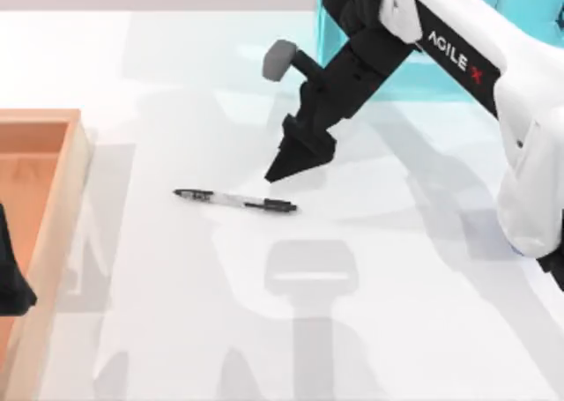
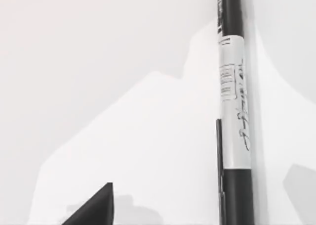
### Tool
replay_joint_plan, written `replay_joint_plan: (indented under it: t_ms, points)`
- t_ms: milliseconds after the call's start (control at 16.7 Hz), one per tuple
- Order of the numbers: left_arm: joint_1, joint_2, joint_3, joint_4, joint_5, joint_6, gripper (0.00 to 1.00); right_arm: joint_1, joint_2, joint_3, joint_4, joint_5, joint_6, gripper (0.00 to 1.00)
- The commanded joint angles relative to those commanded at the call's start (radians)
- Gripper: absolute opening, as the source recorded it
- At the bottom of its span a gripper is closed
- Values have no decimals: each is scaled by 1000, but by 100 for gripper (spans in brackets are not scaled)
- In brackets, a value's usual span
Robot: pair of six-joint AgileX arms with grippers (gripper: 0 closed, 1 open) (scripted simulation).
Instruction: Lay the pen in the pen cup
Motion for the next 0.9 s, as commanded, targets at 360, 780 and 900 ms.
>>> replay_joint_plan:
  t_ms: [360, 780, 900]
  points:
    - [0, 0, 0, 0, 0, 0, 100, 77, 156, 248, -18, 6, 110, 100]
    - [0, 0, 0, 0, 0, 0, 100, 120, 428, 610, -64, 13, 171, 100]
    - [0, 0, 0, 0, 0, 0, 100, 118, 458, 646, -74, 15, 166, 100]
